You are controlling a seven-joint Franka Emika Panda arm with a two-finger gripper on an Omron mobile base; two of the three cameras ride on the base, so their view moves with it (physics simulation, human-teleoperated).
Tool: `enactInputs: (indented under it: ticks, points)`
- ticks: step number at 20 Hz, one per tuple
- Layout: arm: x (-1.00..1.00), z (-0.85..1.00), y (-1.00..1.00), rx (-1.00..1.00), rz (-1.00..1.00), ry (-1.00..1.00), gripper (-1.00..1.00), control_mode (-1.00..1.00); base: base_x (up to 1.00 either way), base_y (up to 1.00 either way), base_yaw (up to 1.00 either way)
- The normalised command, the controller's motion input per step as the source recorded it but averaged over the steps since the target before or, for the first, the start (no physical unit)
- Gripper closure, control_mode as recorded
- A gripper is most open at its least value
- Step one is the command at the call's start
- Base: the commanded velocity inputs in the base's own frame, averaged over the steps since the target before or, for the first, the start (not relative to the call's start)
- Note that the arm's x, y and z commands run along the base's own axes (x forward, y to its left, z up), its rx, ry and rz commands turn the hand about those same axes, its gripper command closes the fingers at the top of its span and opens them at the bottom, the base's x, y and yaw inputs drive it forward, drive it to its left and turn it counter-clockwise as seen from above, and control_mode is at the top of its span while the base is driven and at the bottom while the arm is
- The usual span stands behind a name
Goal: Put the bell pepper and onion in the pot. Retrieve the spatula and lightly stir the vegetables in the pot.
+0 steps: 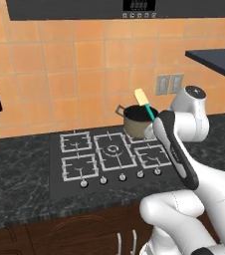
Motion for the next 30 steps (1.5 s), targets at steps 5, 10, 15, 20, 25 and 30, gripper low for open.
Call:
enactInputs:
  ticks: [5,10,15,20,25,30]
  points:
    - [0.00,0.00,0.00,0.00,0.00,0.00,1.00,1.00,0.44,-0.04,0.00]
    - [0.00,0.00,0.00,0.00,0.00,0.00,1.00,1.00,0.76,-0.18,0.07]
    - [0.00,0.00,0.00,0.00,0.00,0.00,1.00,1.00,1.00,-0.04,0.04]
    - [0.37,-0.08,-0.05,0.00,0.03,0.05,1.00,-1.00,0.60,-0.05,0.02]
    - [0.80,0.00,-0.20,0.00,0.00,0.21,1.00,-1.00,0.00,0.00,0.00]
    - [0.83,-0.01,-0.20,0.00,0.00,0.17,1.00,-1.00,0.00,0.00,0.00]
